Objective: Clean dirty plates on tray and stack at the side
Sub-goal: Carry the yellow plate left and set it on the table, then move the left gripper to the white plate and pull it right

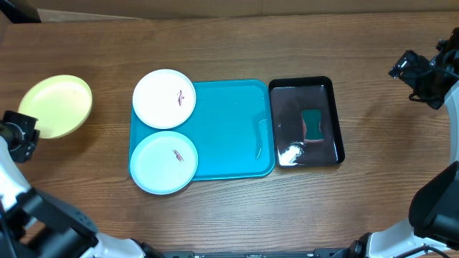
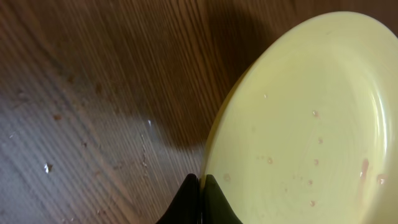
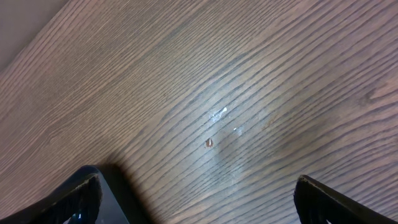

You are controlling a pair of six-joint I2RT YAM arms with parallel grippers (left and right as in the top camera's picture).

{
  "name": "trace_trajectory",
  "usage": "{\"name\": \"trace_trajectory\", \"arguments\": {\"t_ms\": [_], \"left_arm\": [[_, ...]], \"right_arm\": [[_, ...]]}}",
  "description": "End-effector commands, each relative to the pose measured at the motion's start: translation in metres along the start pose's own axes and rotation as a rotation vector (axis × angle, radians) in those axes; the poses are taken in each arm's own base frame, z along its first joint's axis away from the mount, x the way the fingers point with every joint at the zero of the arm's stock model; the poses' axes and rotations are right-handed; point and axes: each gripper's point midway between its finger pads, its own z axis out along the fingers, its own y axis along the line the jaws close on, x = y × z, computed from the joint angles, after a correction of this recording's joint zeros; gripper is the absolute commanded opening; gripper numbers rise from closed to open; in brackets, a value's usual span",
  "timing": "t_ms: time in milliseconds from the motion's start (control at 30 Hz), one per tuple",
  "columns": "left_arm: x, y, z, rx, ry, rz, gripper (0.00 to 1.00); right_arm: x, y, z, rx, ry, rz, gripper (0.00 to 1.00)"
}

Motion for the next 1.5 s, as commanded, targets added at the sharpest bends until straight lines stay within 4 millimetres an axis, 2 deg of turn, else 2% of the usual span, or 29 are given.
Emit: {"name": "trace_trajectory", "arguments": {"t_ms": [0, 100, 300, 400, 533, 567, 600, 633, 667, 700, 833, 933, 1000, 1100, 1133, 1200, 1300, 1467], "left_arm": [[0.008, 0.001, 0.038, -0.030, 0.058, 0.065, 0.04], [0.012, -0.004, 0.068, -0.028, 0.093, 0.110, 0.04], [0.027, -0.014, 0.112, -0.034, 0.140, 0.199, 0.04], [0.032, -0.026, 0.120, -0.019, 0.140, 0.262, 0.04], [0.038, -0.044, 0.120, 0.020, 0.132, 0.337, 0.08], [0.039, -0.048, 0.120, 0.029, 0.135, 0.348, 0.14], [0.042, -0.051, 0.119, 0.039, 0.142, 0.356, 0.35], [0.047, -0.055, 0.117, 0.058, 0.164, 0.373, 0.63], [0.049, -0.058, 0.113, 0.078, 0.184, 0.384, 0.70], [0.051, -0.063, 0.107, 0.096, 0.203, 0.380, 0.71], [0.045, -0.082, 0.073, 0.133, 0.219, 0.381, 0.63], [0.040, -0.102, 0.037, 0.156, 0.193, 0.432, 0.54], [0.044, -0.117, 0.015, 0.185, 0.163, 0.495, 0.54], [0.058, -0.136, -0.003, 0.219, 0.132, 0.603, 0.52], [0.065, -0.143, -0.006, 0.230, 0.131, 0.645, 0.49], [0.082, -0.155, -0.005, 0.240, 0.143, 0.709, 0.43], [0.101, -0.163, 0.008, 0.180, 0.150, 0.774, 0.40], [0.127, -0.169, 0.046, 0.031, 0.146, 0.885, 0.40]], "right_arm": [[-0.005, 0.003, -0.003, -0.011, -0.014, 0.002, 1.00], [-0.005, 0.003, -0.003, -0.011, -0.014, 0.002, 1.00], [-0.005, 0.003, -0.003, -0.012, -0.014, 0.002, 1.00], [-0.005, 0.003, -0.003, -0.012, -0.014, 0.002, 1.00], [-0.005, 0.003, -0.003, -0.012, -0.014, 0.002, 1.00], [-0.005, 0.003, -0.003, -0.012, -0.014, 0.002, 1.00], [-0.005, 0.003, -0.003, -0.012, -0.014, 0.002, 1.00], [-0.005, 0.003, -0.003, -0.012, -0.014, 0.002, 1.00], [-0.005, 0.003, -0.003, -0.012, -0.014, 0.002, 1.00], [-0.005, 0.003, -0.003, -0.012, -0.014, 0.002, 1.00], [-0.005, 0.003, -0.003, -0.012, -0.014, 0.002, 1.00], [-0.005, 0.003, -0.003, -0.012, -0.014, 0.002, 1.00], [-0.005, 0.003, -0.003, -0.011, -0.014, 0.002, 1.00], [-0.005, 0.003, -0.003, -0.012, -0.014, 0.002, 1.00], [-0.005, 0.003, -0.003, -0.012, -0.014, 0.002, 1.00], [-0.005, 0.003, -0.003, -0.011, -0.014, 0.002, 1.00], [-0.005, 0.003, -0.003, -0.011, -0.014, 0.002, 1.00], [-0.005, 0.003, -0.003, -0.012, -0.014, 0.002, 1.00]]}}
